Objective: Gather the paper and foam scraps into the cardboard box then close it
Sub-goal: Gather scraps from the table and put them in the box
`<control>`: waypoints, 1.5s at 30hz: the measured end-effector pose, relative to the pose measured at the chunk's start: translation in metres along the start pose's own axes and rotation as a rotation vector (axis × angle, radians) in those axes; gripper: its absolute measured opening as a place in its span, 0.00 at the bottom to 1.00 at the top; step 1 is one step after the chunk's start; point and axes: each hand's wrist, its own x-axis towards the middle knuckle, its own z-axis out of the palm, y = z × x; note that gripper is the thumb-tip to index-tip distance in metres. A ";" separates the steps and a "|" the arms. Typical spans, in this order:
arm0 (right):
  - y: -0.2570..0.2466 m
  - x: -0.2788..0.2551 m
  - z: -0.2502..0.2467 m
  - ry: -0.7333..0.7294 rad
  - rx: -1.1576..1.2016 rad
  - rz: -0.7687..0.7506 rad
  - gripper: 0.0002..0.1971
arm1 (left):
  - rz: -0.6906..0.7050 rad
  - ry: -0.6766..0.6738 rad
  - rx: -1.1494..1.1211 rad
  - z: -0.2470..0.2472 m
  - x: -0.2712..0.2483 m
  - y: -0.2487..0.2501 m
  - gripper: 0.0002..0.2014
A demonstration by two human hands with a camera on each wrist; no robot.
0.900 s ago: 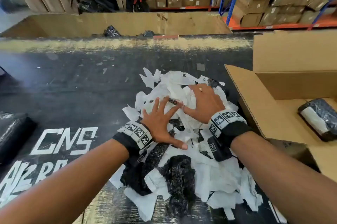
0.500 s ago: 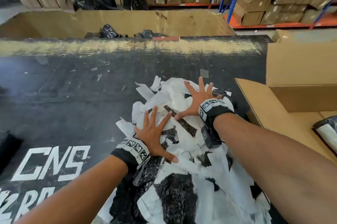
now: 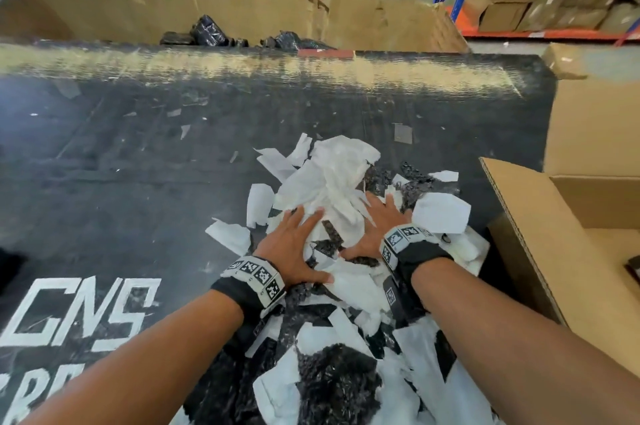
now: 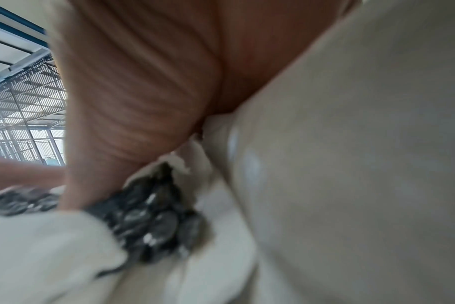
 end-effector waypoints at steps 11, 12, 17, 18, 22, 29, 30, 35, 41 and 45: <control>-0.001 -0.013 0.013 0.182 0.196 -0.108 0.70 | 0.006 0.116 -0.027 -0.002 -0.011 0.014 0.59; -0.001 -0.014 0.010 0.200 0.226 -0.137 0.72 | 0.006 0.146 -0.074 -0.004 -0.013 0.014 0.61; -0.006 -0.030 0.008 0.275 0.106 -0.179 0.68 | 0.075 0.299 -0.167 -0.012 -0.024 0.015 0.78; -0.008 -0.030 0.013 0.243 0.054 -0.169 0.65 | 0.103 0.314 -0.134 -0.014 -0.024 0.017 0.78; -0.014 -0.026 0.020 0.166 -0.010 -0.118 0.62 | 0.212 0.191 0.128 -0.009 -0.016 0.020 0.68; -0.005 -0.028 0.006 0.194 0.061 -0.106 0.74 | 0.169 0.033 0.230 -0.001 -0.010 0.008 0.54; -0.006 -0.028 0.005 0.176 0.040 -0.095 0.73 | 0.165 0.032 0.227 -0.001 -0.009 0.008 0.54; -0.005 -0.013 0.014 0.078 -0.026 -0.095 0.64 | 0.167 -0.012 0.228 -0.004 -0.006 0.009 0.49; -0.006 -0.018 0.022 0.166 -0.089 -0.144 0.54 | 0.116 0.026 0.221 -0.002 -0.009 0.016 0.43; -0.009 -0.025 0.022 0.235 -0.100 -0.155 0.46 | 0.104 0.047 0.180 0.002 -0.011 0.018 0.41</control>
